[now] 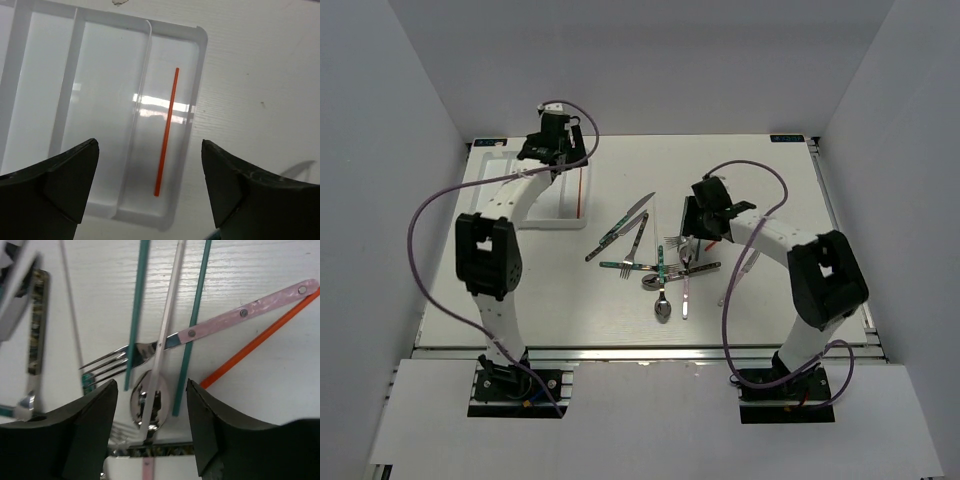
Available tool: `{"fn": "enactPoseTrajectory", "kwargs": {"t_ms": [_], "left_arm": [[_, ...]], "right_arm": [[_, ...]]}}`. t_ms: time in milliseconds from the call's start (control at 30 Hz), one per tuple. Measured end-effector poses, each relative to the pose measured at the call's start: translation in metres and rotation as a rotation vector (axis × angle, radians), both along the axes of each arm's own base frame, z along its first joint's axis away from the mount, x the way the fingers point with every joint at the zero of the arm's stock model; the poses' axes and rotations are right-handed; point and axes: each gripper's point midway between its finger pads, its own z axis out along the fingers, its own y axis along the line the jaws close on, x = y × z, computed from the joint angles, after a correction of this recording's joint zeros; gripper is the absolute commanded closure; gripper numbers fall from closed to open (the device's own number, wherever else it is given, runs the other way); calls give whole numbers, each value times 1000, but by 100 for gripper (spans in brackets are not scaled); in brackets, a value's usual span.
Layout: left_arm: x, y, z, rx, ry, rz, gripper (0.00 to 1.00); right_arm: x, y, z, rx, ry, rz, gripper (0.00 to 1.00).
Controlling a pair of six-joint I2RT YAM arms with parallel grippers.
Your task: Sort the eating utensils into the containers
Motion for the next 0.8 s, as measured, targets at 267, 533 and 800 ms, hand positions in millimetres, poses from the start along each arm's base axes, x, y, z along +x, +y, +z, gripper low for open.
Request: {"fn": "enactPoseTrajectory", "kwargs": {"t_ms": [267,533,800], "left_arm": [[-104,-1,98,-267,-177,25,2],[-156,-12,89,-401,-185,-25,2],[-163,-19,59,-420,-97,-38,2]], "right_arm": [[1,-5,-46,-69,102,-33,50],[9,3,-43,-40,88,-35,68],[7,5,-58,-38,125,-49,88]]}}
